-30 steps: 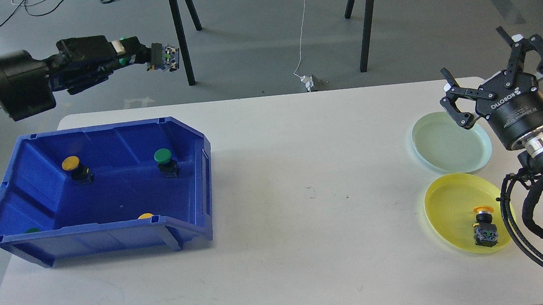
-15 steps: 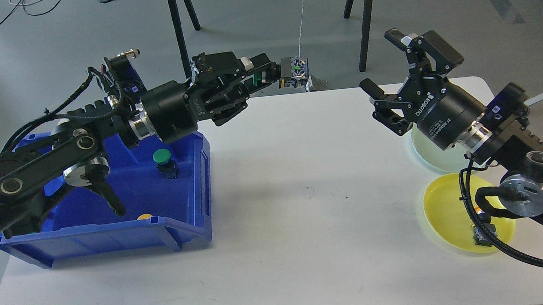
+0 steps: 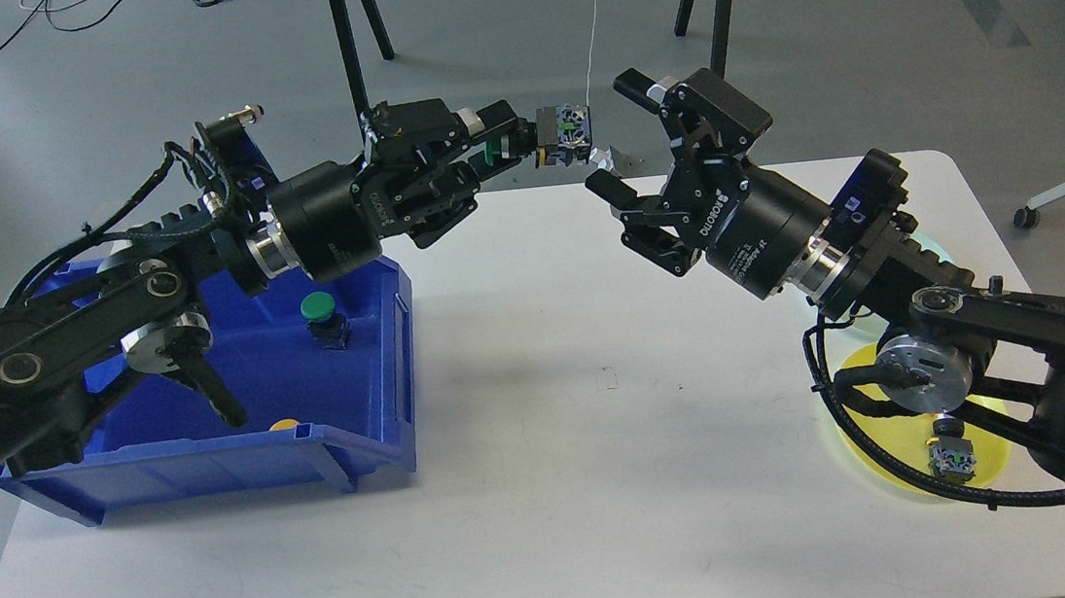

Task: Pass button and place on color plate
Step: 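Grasp the button from the left gripper with the right gripper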

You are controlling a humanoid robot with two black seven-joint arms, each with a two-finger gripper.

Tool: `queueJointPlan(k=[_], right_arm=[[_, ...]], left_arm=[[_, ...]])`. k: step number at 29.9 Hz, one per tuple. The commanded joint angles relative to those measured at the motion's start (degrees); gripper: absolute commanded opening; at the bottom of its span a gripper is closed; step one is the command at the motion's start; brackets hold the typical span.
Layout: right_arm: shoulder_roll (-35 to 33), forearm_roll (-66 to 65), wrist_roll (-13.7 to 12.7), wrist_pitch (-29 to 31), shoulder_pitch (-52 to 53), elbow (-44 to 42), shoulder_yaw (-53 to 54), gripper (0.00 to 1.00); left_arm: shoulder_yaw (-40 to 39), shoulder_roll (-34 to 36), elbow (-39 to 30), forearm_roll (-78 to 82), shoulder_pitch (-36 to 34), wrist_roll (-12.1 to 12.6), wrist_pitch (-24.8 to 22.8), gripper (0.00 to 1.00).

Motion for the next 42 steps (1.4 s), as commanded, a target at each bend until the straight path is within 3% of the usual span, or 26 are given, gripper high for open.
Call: queueJointPlan(k=[1,11,14,18,24,27,31,34,35,37,40,42], right_arm=[[1.4,0.9,0.0,0.0,0.2,-1.4,0.4,0.95],[5.3,1.0,0.0,0.0,1.7,-4.4,-0.1,0.92],[5.4,1.0,0.0,0.0,2.4,-4.5,-0.3,0.86],[5.4,0.9,0.0,0.0,3.2,-4.5,-0.5,0.73],[4.7,-0.1,0.0,1.0,3.2,-4.4,-0.6,0.37],[4.8,-0.2,0.0,1.0,3.3,-4.4,-1.7,0.13],[4.6,-0.1,0.0,0.8,3.3,-4.3,-2.0,0.01],[4.3,0.1,0.0,0.8,3.3,-4.0,-2.2,0.01],[4.3,0.1,0.0,0.8,3.2,-4.0,-2.2,0.01],[4.3,0.1,0.0,0.7,3.2,-4.0,-2.2,0.01],[4.1,0.2,0.0,0.6,3.2,-4.0,-2.2,0.01],[4.1,0.3,0.0,0.6,2.8,-4.0,-2.1,0.01]], left_arm=[[0.0,-0.1,0.1,0.0,-0.1,0.0,0.0,0.06],[0.1,-0.2,0.2,0.0,-0.1,0.0,0.0,0.06],[0.1,-0.2,0.2,0.0,-0.2,0.0,0.0,0.06],[0.1,-0.2,0.2,0.0,-0.2,0.0,0.0,0.06],[0.2,-0.3,0.3,0.0,-0.2,0.0,0.0,0.06],[0.3,-0.4,0.3,0.1,-0.2,0.0,0.0,0.06],[0.3,-0.3,0.3,0.0,-0.2,0.0,0.0,0.07],[0.3,-0.2,0.3,0.0,-0.2,0.0,0.0,0.08],[0.2,-0.3,0.3,0.0,-0.2,0.0,0.0,0.13],[0.2,-0.3,0.3,0.0,-0.2,0.0,0.0,0.35],[0.1,-0.4,0.3,-0.3,-0.2,0.0,0.0,0.82],[0.1,-0.4,0.4,-1.2,-0.2,0.0,0.0,0.83]])
